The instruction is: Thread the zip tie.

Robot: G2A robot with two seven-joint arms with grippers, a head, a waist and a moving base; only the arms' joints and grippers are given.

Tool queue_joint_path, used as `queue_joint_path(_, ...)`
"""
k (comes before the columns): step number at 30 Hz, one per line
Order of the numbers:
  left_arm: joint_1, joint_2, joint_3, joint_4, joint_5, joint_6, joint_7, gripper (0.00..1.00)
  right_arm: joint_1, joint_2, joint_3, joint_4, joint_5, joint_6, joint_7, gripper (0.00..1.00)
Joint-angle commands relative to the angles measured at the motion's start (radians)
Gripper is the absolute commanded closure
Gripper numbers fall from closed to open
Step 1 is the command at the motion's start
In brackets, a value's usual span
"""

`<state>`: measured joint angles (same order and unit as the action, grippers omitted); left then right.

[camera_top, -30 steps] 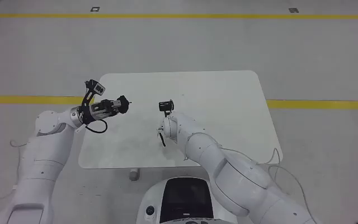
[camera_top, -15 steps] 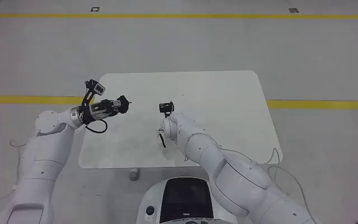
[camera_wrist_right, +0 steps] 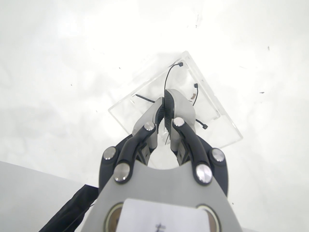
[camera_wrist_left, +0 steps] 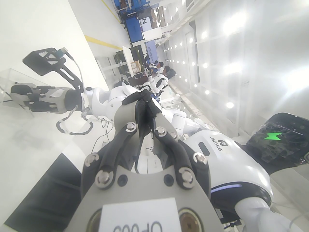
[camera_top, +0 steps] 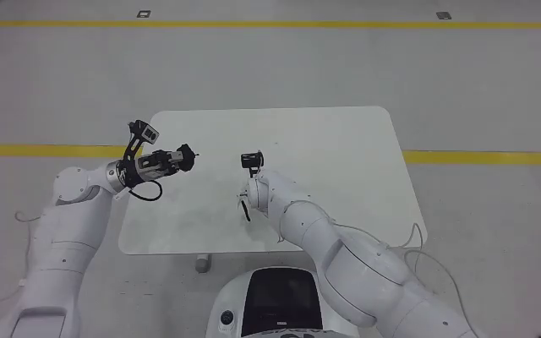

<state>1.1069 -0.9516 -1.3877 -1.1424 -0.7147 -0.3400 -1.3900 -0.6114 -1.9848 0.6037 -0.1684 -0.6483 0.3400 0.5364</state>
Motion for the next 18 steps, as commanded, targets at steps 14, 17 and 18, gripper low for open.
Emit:
queue_joint_path(14,0.000,0.000,0.000,0.000,0.000,0.000,0.000,1.00,-0.002,0.006,0.018,-0.027,0.011,0.000,-0.058,1.00)
queue_joint_path(17,0.000,0.000,0.000,0.000,0.000,0.000,0.000,1.00,0.005,0.007,0.029,-0.025,0.013,0.000,-0.059,1.00)
queue_joint_path(18,0.000,0.000,0.000,0.000,0.000,0.000,0.000,1.00,0.006,0.007,0.032,-0.024,0.011,0.000,-0.057,1.00)
